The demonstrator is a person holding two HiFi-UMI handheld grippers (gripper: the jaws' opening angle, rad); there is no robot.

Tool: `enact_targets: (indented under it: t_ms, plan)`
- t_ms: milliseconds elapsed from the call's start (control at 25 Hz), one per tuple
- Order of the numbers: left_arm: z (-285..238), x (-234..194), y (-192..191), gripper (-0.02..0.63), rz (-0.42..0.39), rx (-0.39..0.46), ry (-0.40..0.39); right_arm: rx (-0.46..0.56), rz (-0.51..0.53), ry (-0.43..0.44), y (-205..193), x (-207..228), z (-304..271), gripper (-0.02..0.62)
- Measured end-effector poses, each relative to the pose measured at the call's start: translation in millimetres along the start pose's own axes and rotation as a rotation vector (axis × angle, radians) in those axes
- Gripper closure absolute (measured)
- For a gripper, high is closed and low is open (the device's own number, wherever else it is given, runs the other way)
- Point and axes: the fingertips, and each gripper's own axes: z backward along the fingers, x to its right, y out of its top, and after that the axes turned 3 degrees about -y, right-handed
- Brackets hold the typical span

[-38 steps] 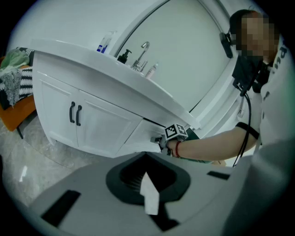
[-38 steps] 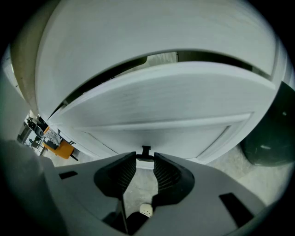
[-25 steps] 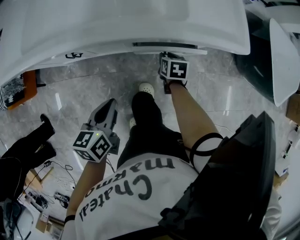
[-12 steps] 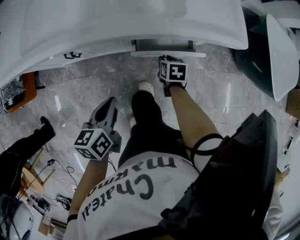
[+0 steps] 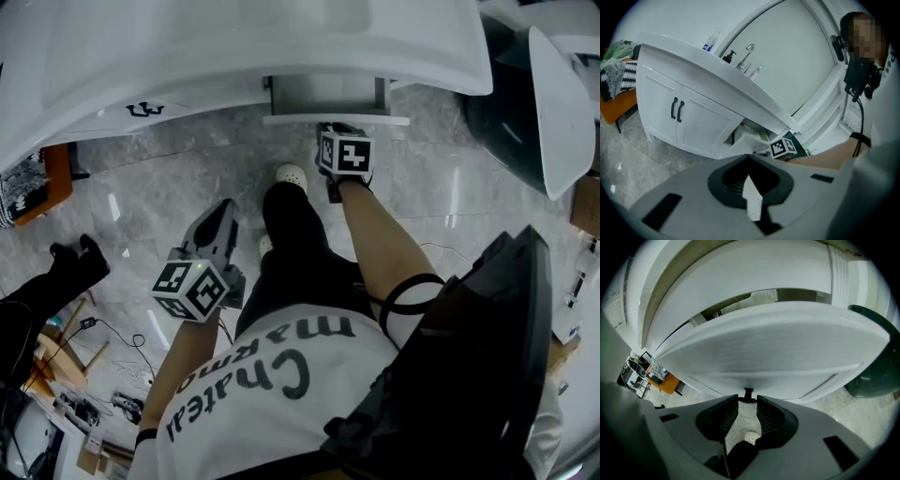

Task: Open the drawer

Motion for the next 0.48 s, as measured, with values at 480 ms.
enact_targets:
  t_ms: [480]
  plan:
    - [10.4, -3.0, -10.5, 0.614, 0.009, -0.001, 0.011, 0.002, -0.026, -0.02, -6.1, 1.2, 4.6, 0.466]
